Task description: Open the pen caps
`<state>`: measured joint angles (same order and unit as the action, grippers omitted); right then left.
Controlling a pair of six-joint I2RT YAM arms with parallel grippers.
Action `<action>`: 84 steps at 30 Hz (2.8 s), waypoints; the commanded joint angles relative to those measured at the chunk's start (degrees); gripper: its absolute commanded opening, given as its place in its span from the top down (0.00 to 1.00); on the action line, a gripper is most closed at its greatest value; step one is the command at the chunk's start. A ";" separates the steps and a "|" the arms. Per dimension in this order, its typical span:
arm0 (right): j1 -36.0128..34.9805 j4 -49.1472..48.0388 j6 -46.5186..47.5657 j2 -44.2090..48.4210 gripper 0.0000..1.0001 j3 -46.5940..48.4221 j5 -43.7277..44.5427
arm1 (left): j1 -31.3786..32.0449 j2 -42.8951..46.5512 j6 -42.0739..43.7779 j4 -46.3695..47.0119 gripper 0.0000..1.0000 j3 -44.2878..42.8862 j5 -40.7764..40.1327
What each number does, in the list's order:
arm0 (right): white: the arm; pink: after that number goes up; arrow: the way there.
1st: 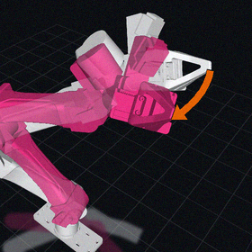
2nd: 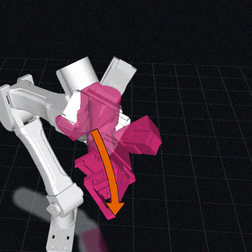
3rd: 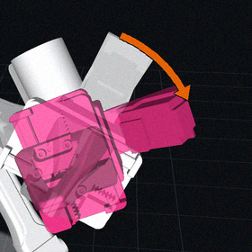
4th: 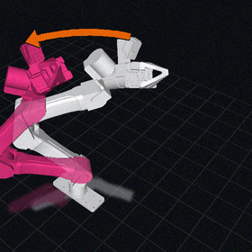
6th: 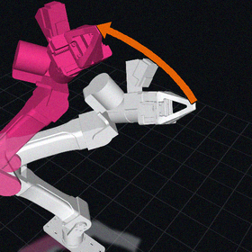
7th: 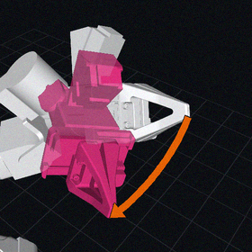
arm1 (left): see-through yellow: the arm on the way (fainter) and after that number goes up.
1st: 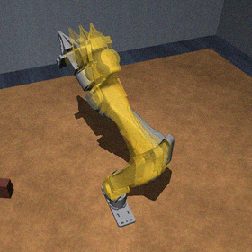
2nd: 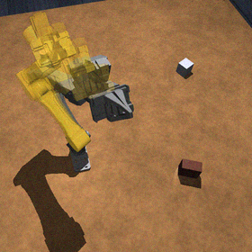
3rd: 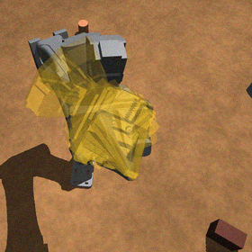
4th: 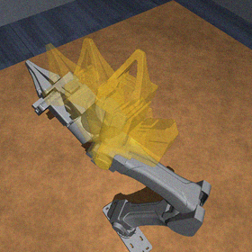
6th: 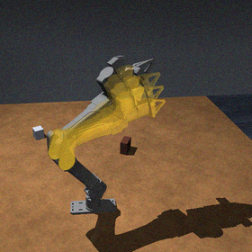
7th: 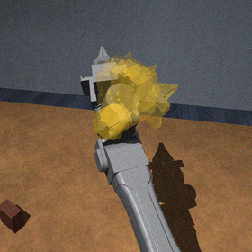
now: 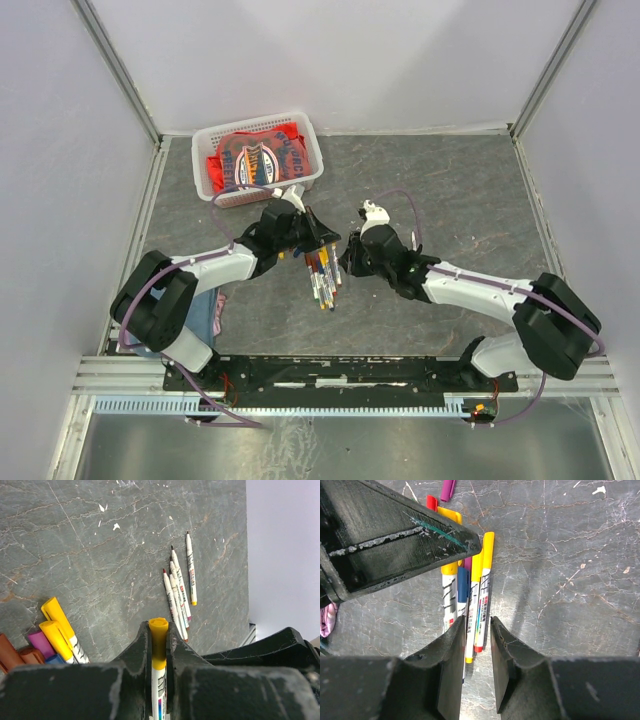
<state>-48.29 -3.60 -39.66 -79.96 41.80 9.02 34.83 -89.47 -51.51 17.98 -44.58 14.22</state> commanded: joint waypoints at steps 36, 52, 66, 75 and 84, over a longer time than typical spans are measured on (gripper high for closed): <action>2.33 -2.88 1.62 -0.21 0.99 -1.20 -3.41 | -1.23 -0.15 -7.40 5.80 0.97 0.46 1.04; -2.55 9.07 6.85 0.96 0.99 0.36 7.97 | -1.16 -4.74 -2.10 -13.47 0.97 -8.61 -15.50; -4.98 12.21 3.05 11.25 0.99 -1.59 7.74 | -1.20 3.51 6.68 -19.40 0.97 -9.38 -20.79; -4.05 16.15 5.36 7.05 0.99 0.91 15.06 | -1.25 2.49 9.53 -26.83 0.97 -8.01 -31.74; 1.54 13.68 6.73 -2.63 0.95 1.74 13.49 | -1.16 3.20 9.80 -30.82 0.97 -3.82 -36.16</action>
<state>-48.51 11.97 -34.30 -80.60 41.36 21.98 33.50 -87.13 -44.82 -11.09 -49.78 -17.56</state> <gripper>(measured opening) 0.048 0.098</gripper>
